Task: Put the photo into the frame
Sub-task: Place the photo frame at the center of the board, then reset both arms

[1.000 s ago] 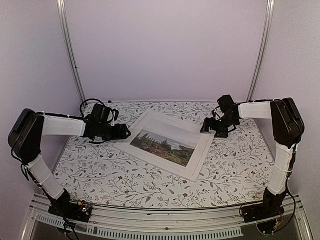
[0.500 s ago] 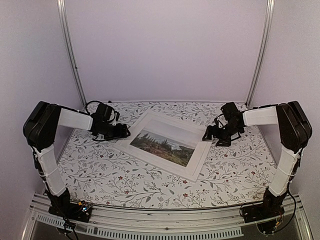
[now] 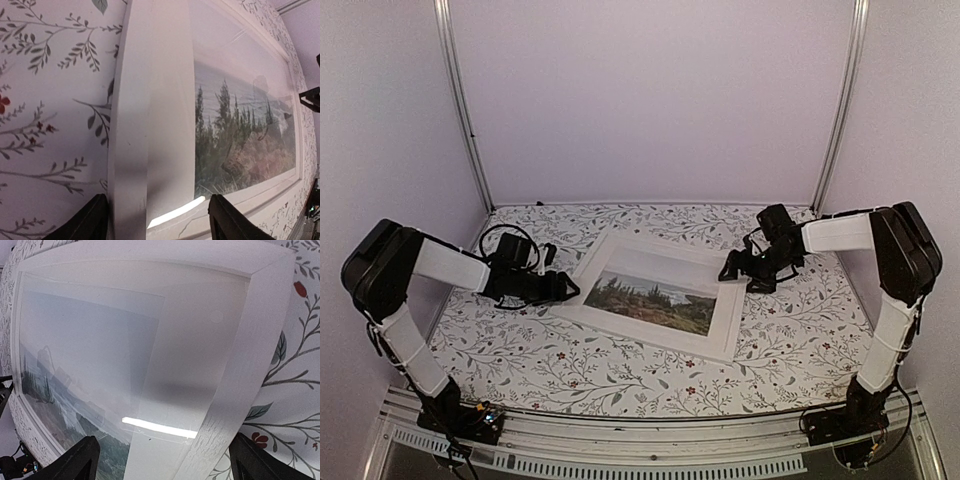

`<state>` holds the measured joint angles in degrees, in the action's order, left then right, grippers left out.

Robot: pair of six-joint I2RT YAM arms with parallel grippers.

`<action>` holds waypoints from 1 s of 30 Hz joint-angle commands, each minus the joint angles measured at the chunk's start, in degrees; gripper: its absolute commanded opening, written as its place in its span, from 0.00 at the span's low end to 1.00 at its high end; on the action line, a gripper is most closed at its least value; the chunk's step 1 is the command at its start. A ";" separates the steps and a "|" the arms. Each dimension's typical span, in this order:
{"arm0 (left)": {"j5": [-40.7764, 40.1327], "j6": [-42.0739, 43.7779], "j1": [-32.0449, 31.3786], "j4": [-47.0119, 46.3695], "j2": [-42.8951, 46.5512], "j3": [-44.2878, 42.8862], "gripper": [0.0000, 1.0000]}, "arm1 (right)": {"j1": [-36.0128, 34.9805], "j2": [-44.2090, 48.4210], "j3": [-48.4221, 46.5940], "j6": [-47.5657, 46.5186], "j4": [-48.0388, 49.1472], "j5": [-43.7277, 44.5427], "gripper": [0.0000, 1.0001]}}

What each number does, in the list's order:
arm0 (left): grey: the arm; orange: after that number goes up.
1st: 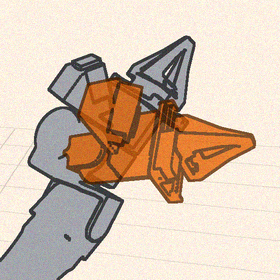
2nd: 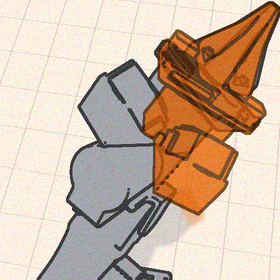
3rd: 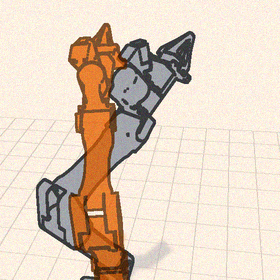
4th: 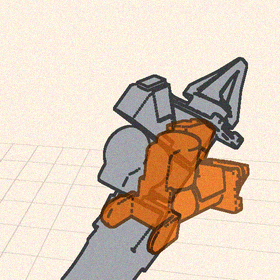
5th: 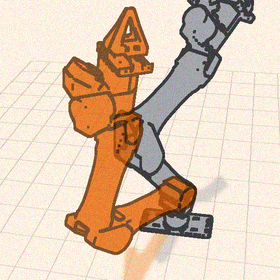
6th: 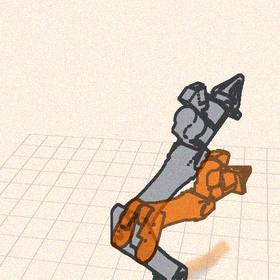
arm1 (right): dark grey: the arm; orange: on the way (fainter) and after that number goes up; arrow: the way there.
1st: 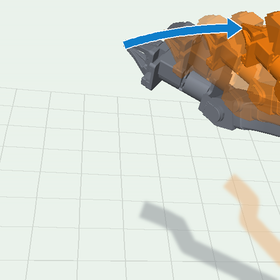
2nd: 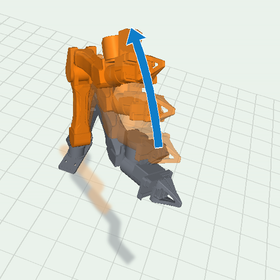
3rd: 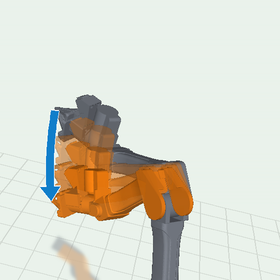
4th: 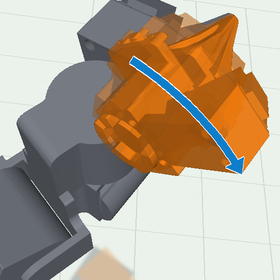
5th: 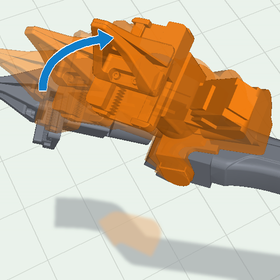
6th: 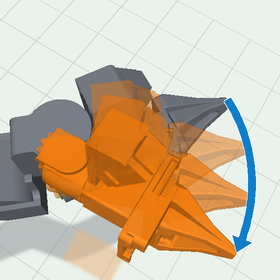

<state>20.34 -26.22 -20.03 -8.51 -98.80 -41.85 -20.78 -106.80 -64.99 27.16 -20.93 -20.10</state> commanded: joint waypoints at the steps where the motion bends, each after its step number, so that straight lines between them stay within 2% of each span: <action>1: 2.76 -5.18 -6.70 -2.85 6.37 7.86 0.71 | 1.31 -2.86 -6.60 -3.28 -1.67 1.51 0.93; 4: -1.98 -8.62 -10.91 -2.80 10.84 11.81 0.71 | 2.08 -5.37 -10.85 -5.40 -3.57 2.25 0.93; 7: -5.28 -11.38 -12.14 -1.61 13.91 13.73 0.73 | 2.31 -8.23 -14.76 -7.43 -6.09 3.89 0.93; 11: -14.19 -8.46 -12.18 7.60 14.93 9.00 0.77 | 2.43 -7.14 -14.56 -8.00 -6.70 7.16 0.94; 13: -19.62 -6.77 -12.06 13.29 15.08 5.46 0.78 | 2.49 -4.71 -13.52 -8.13 -7.29 10.10 0.94; 18: -30.70 -3.65 -12.04 20.07 18.26 -1.03 0.81 | 2.51 4.24 -9.28 -9.56 -8.39 19.12 0.97; 24: -43.29 0.94 -11.73 20.99 28.25 -2.35 0.86 | 2.55 16.81 -3.71 -13.24 -8.77 30.05 0.99; 26: -47.35 2.46 -11.48 21.85 31.13 -2.79 0.97 | 2.56 21.09 -0.99 -13.84 -7.38 33.40 0.99; 27: -49.43 2.75 -11.42 22.25 32.49 -3.14 0.99 | 2.52 22.73 0.52 -14.07 -6.50 34.53 0.99; 30: -53.87 4.94 -11.07 22.27 36.05 -3.45 1.00 | 2.51 28.86 4.35 -15.37 -3.84 36.41 0.99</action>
<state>-23.62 -25.43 -31.75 11.81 -66.30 -44.01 -18.31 -83.44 -65.04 14.37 -27.70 9.52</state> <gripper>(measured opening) 0.992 0.989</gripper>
